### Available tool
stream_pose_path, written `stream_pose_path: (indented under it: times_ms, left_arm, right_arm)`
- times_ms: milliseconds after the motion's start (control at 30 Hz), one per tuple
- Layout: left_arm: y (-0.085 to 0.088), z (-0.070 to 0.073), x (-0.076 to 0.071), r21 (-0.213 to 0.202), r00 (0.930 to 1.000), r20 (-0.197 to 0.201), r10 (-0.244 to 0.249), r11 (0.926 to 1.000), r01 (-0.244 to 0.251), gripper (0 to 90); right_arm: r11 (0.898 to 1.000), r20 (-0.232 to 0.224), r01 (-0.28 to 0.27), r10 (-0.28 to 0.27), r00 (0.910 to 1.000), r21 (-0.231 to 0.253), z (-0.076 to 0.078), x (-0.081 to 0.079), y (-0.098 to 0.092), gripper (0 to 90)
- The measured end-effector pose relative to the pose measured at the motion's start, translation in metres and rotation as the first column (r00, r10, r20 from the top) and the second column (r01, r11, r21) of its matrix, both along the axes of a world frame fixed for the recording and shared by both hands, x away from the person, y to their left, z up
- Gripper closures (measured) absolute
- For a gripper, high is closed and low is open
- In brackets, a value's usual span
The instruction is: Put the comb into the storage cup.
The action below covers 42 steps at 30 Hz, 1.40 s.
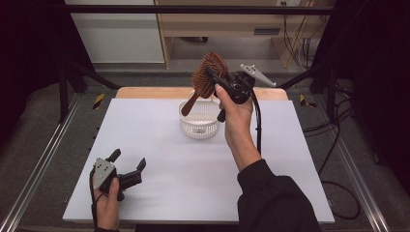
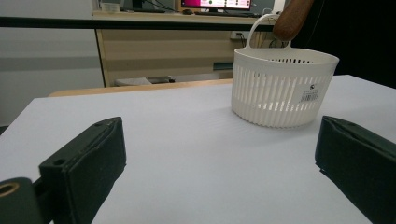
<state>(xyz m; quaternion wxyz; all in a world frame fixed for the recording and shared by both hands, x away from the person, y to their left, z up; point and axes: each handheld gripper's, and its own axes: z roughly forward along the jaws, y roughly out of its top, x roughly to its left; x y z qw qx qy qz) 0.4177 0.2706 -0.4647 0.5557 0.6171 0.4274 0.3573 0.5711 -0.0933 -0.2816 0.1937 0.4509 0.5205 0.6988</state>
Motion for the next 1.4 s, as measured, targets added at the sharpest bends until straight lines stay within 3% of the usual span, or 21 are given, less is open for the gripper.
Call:
stream_pose_path:
  times_ms: [600, 1400]
  left_arm:
    - [0.0, 0.0, 0.0, 0.002, 1.0, 0.0, -0.004, 1.0, 0.004, 2.1]
    - [0.0, -0.001, 0.0, -0.001, 1.0, 0.0, -0.007, 1.0, 0.007, 2.1]
  right_arm:
    - [1.0, -0.008, 0.024, -0.024, 0.9997, 0.001, -0.004, 0.008, -0.004, 52.0]
    - [0.998, -0.018, 0.045, -0.047, 0.9988, -0.053, -0.017, 0.015, -0.003, 51.9]
